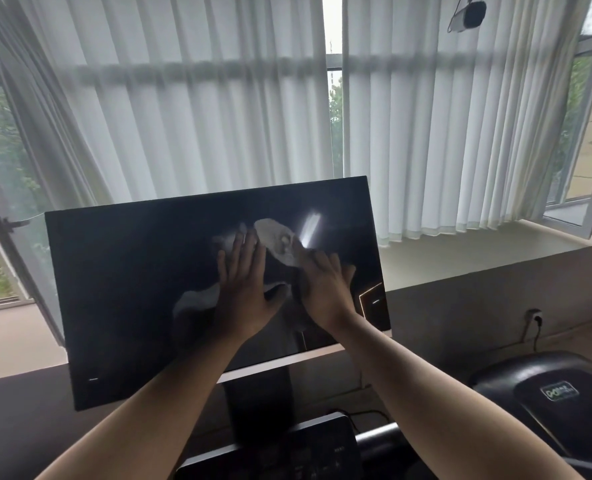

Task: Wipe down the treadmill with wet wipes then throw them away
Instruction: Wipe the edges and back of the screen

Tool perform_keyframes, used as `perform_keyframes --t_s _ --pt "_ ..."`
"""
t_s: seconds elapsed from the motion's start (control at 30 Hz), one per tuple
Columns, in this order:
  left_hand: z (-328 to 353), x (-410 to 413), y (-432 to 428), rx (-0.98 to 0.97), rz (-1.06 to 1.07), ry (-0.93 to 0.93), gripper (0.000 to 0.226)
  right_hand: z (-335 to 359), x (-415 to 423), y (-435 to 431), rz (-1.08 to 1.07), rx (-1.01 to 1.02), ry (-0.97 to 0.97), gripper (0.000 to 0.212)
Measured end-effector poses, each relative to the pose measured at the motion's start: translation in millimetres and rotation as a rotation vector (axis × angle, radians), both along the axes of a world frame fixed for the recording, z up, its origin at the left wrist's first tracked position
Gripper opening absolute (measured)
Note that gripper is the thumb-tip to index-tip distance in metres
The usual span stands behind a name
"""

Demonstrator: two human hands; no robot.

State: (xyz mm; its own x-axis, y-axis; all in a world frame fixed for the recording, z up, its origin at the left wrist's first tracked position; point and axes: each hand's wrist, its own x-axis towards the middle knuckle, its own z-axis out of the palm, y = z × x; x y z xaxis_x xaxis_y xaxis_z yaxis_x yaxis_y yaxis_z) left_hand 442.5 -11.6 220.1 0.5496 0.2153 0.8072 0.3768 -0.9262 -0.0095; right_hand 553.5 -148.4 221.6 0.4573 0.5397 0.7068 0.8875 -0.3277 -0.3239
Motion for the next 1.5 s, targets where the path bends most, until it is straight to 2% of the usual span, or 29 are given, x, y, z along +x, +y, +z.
perform_keyframes --t_s 0.07,0.17,0.23,0.33,0.53,0.63,0.73,0.93,1.03,1.23,1.3,1.4,1.5 --pt "-1.0 -4.0 -0.2 0.002 -0.001 -0.008 0.094 0.3 14.5 -8.2 -0.125 0.069 0.113 0.073" --pt "-4.6 -7.7 -6.2 -0.013 0.024 -0.04 0.093 1.7 37.8 -18.0 -0.324 0.212 0.402 0.077" --pt "-6.9 -7.5 -9.3 -0.021 0.048 -0.053 0.092 1.1 39.5 -17.4 -0.36 0.251 0.504 0.081" --pt "-8.4 -7.5 -8.8 0.0 0.073 -0.036 0.091 -1.7 19.5 -11.6 -0.287 0.227 0.432 0.083" --pt "-10.8 -10.3 -4.2 0.028 0.05 -0.011 0.084 -20.3 -24.1 11.0 -0.004 -0.043 0.036 0.075" --pt "-11.8 -14.2 -3.6 0.031 0.04 0.005 0.083 -25.5 -22.2 7.0 0.048 -0.109 -0.075 0.07" --pt "-12.9 -17.5 -5.9 0.025 0.06 0.027 0.089 -23.6 -9.4 -6.8 -0.091 -0.028 0.01 0.072" --pt "-12.0 -18.4 -8.1 0.02 0.078 0.044 0.09 -25.4 34.1 -26.1 -0.378 0.19 0.482 0.083" --pt "-13.0 -16.8 -9.2 0.012 0.089 0.048 0.09 -22.9 19.3 -19.1 -0.361 0.183 0.435 0.08" --pt "-20.1 -16.4 -7.2 0.0 0.056 0.036 0.085 -33.6 -29.0 3.0 -0.009 -0.057 -0.003 0.072" --pt "-20.4 -17.8 -6.5 0.006 0.046 0.036 0.086 -34.6 -24.4 0.7 -0.007 -0.054 -0.042 0.073" --pt "-18.1 -19.6 -7.2 0.028 0.066 0.052 0.09 -29.7 0.0 -14.5 -0.191 0.031 0.098 0.074" --pt "-19.1 -19.2 -9.6 0.032 0.1 0.065 0.089 -25.5 32.8 -34.5 -0.364 0.127 0.388 0.083"
